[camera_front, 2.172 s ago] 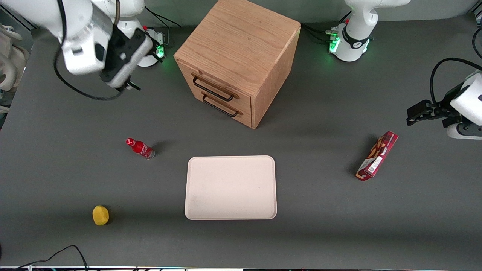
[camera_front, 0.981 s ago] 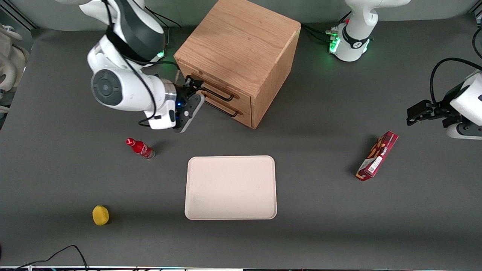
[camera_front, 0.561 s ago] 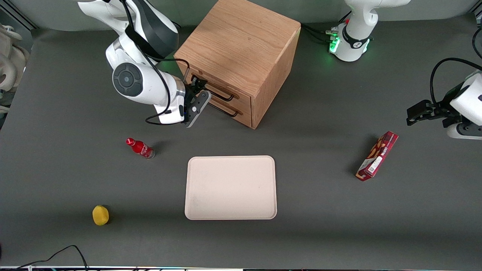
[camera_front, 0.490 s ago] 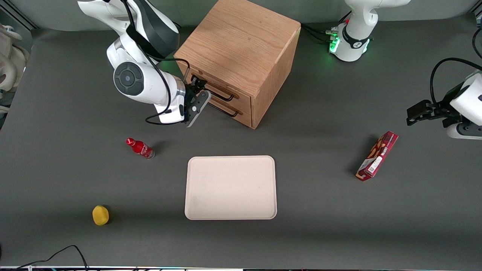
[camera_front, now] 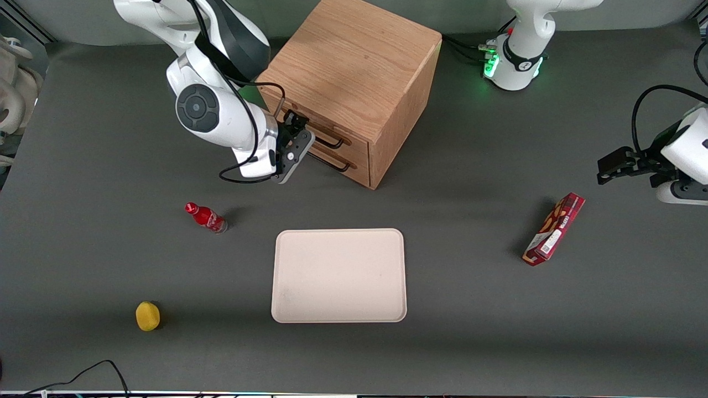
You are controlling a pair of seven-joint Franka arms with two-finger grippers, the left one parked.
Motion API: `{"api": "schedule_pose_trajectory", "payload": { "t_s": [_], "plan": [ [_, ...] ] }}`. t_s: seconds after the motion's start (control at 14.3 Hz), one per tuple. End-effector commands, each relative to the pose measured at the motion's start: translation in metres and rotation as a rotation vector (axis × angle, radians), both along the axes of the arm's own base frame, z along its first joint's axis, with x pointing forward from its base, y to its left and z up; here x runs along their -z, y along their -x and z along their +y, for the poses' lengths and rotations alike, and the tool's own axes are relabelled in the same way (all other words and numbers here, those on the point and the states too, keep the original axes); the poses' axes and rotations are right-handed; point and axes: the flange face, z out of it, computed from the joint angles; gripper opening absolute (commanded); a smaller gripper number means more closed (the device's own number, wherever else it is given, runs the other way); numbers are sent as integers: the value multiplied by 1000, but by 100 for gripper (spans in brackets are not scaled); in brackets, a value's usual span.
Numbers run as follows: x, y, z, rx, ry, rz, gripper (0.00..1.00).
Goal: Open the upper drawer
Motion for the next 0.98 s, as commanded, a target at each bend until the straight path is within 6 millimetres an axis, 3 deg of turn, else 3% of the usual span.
{"api": "schedule_pose_trajectory", "payload": {
  "t_s": [0.0, 0.91],
  "plan": [
    [6, 10, 2, -7, -2, -23, 100],
    [27, 15, 6, -15, -8, -13, 100]
  ]
}}
